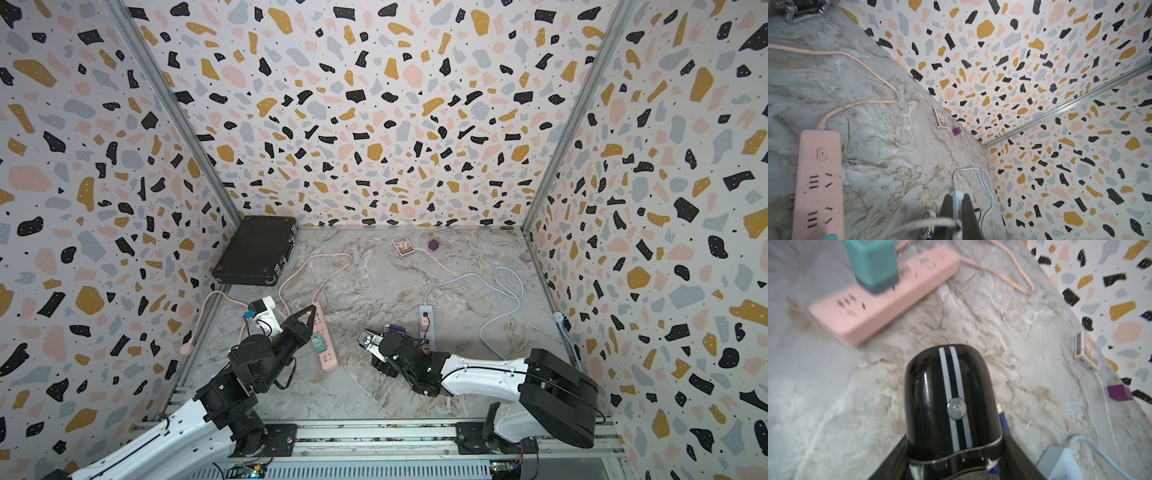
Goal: Unplug the electric shaver
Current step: Remove the charging cable from the electric shaver, then place the electric shaver at the center of the board.
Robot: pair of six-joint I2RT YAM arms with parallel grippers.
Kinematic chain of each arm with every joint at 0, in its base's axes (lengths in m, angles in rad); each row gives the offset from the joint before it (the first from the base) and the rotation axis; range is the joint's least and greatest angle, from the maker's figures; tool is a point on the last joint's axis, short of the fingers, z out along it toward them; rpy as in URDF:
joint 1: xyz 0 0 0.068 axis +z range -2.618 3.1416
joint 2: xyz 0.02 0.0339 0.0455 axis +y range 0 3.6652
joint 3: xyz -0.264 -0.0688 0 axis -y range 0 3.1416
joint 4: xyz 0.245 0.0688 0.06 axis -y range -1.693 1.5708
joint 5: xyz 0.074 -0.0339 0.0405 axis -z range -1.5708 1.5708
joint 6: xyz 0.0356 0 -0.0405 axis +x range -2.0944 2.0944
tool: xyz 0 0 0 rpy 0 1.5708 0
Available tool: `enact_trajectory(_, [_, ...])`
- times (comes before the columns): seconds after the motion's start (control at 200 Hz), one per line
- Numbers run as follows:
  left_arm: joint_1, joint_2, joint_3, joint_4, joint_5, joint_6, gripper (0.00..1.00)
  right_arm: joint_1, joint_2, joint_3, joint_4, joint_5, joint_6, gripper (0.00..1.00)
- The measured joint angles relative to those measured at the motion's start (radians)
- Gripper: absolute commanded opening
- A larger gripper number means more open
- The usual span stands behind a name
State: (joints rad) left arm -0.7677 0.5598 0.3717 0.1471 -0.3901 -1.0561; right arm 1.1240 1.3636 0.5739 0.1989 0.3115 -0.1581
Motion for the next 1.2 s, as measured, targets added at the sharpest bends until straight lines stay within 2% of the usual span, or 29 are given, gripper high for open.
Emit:
enact_trajectory(0.27, [0.000,0.050,0.040,-0.021,-0.019,0.045,0.00,0.000,0.003,0.014,-0.063,0.043,0.003,0.15])
enact_trajectory(0.405, [0.000,0.102,0.068,-0.016,0.003,0.056,0.00,-0.002,0.063,0.130,-0.133,0.059,-0.017,0.15])
enact_trajectory(0.536, [0.000,0.117,0.065,-0.017,0.035,0.046,0.00,-0.030,0.164,0.253,-0.150,0.024,-0.033,0.15])
enact_trajectory(0.946, [0.000,-0.034,0.049,-0.132,0.041,0.032,0.00,-0.174,0.458,0.459,-0.230,-0.105,-0.055,0.16])
enact_trajectory(1.201, [0.000,-0.047,0.049,-0.184,0.043,0.031,0.00,-0.203,0.522,0.542,-0.277,-0.138,-0.048,0.19])
